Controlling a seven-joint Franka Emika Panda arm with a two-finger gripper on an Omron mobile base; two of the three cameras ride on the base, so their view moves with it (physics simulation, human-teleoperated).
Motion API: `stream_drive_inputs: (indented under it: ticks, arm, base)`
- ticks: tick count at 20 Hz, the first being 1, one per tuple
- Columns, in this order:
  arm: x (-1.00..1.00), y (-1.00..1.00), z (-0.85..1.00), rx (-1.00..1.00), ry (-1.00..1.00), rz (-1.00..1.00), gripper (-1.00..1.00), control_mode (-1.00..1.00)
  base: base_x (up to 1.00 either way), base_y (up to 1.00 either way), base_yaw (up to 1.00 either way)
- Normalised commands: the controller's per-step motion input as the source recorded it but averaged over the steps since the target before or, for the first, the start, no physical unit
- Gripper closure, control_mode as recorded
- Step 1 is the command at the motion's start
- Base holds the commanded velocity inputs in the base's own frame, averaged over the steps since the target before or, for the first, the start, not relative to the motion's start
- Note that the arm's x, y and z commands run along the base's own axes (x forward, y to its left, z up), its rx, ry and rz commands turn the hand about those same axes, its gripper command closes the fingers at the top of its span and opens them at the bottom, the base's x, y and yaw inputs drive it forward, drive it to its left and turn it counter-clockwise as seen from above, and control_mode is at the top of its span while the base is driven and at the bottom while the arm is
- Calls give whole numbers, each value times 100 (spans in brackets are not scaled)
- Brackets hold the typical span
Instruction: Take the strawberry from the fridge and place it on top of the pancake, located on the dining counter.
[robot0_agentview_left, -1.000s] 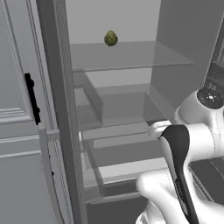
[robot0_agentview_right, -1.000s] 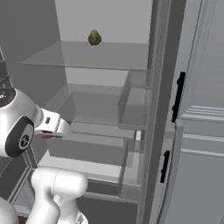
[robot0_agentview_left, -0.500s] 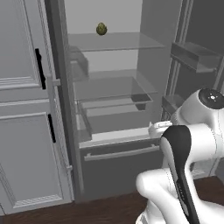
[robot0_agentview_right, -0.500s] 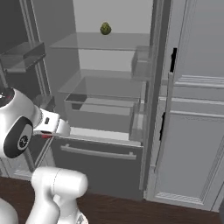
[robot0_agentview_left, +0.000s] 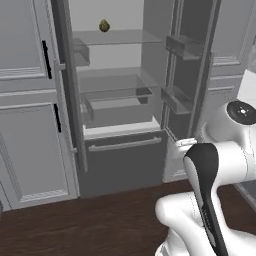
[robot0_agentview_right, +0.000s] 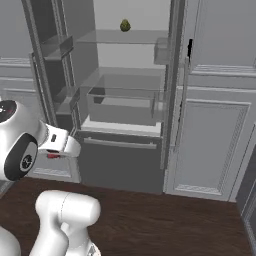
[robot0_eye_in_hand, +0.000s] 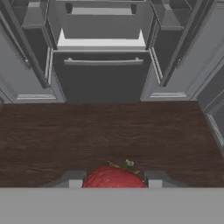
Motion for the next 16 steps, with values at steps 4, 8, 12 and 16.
stream_drive_inputs:
  ticks: [4,8,12,16]
  arm:
    - [0,0,0,0,0,0,100,100]
    - [0,0,0,0,0,0,100,100]
    - [0,0,0,0,0,0,100,100]
    - [0,0,0,0,0,0,100,100]
  base:
    - [-81,0,-1]
    - [-90,0,0]
    - [-89,8,17]
    - [-75,25,37]
